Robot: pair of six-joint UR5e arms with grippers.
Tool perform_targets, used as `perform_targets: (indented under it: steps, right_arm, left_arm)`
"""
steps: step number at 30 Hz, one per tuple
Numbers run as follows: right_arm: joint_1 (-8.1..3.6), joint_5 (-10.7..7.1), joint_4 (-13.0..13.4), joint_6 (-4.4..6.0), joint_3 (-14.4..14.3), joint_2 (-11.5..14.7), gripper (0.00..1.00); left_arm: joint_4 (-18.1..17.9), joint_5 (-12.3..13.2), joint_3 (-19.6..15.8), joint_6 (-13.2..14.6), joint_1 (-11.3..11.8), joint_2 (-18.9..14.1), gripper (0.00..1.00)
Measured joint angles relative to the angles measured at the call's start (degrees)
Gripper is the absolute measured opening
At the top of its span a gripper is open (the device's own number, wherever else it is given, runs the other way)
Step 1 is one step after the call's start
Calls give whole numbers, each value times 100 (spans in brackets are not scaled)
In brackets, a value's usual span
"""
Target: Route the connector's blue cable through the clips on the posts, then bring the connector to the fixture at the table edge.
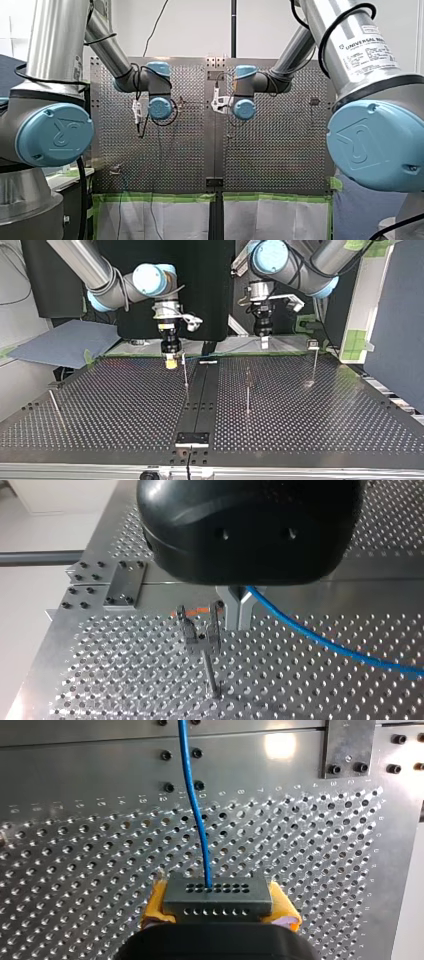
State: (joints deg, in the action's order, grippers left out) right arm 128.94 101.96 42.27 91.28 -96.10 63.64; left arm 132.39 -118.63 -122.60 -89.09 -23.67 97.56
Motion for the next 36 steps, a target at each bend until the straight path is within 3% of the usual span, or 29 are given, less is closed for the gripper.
perform_targets:
  steps: [10,16,25,36]
  right_arm:
    - [-112,-41,-191,59,206,-6,0]
    - [-158,-95,-300,82,343,-7,0]
    - [-195,-172,-347,92,397,-13,0]
    - [-248,-175,-337,114,397,-67,0]
  left_arm:
    - [171,515,286,55,508,149,2]
    - [188,797,516,-13,613,340,2]
    - [247,906,763,-121,663,361,2]
    - [277,964,807,-125,773,388,2]
